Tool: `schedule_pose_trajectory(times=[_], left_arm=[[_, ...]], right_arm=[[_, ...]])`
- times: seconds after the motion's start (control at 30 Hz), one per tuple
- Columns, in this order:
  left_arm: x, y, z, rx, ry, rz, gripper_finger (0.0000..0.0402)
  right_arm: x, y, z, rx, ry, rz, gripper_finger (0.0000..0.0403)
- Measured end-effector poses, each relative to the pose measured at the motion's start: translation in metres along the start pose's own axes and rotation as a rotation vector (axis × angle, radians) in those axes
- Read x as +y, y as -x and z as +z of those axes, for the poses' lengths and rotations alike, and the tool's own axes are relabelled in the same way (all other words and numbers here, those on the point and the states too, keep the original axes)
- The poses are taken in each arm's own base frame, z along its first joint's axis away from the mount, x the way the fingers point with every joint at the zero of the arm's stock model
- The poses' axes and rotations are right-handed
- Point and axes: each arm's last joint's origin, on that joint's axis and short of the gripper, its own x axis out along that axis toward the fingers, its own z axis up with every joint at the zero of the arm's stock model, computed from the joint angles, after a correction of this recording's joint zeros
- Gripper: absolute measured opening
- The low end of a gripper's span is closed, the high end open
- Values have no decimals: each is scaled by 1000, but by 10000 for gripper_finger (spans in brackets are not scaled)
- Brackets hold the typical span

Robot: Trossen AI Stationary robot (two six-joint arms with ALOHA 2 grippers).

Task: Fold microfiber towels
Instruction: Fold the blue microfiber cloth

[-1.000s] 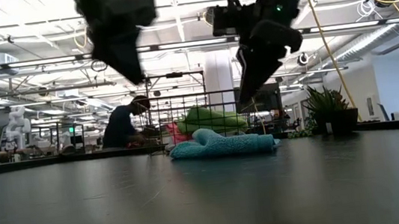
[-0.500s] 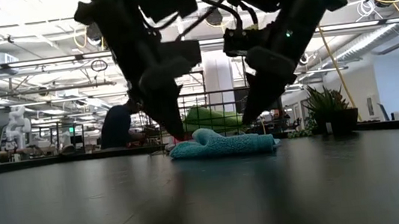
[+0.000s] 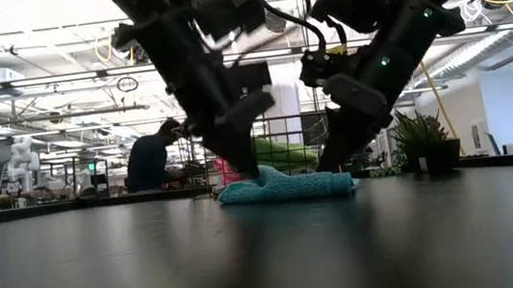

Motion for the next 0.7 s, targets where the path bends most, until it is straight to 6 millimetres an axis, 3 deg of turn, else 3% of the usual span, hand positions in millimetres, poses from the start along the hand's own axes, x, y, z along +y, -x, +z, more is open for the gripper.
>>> schedule_pose_trajectory(times=[0.2, 0.3, 0.53, 0.7], left_arm=[[-10, -26, -9, 53, 33, -80, 3], [-12, -28, -10, 68, 47, -102, 3], [-18, -12, -14, 106, 30, -132, 3], [-32, 2, -30, 188, 22, -135, 4]], right_arm=[[-5, -3, -2, -27, -54, 2, 0], [-7, -4, -6, -30, -74, 3, 0], [-14, -7, -24, 0, -72, -13, 0], [-21, -7, -41, 43, -60, -35, 0]])
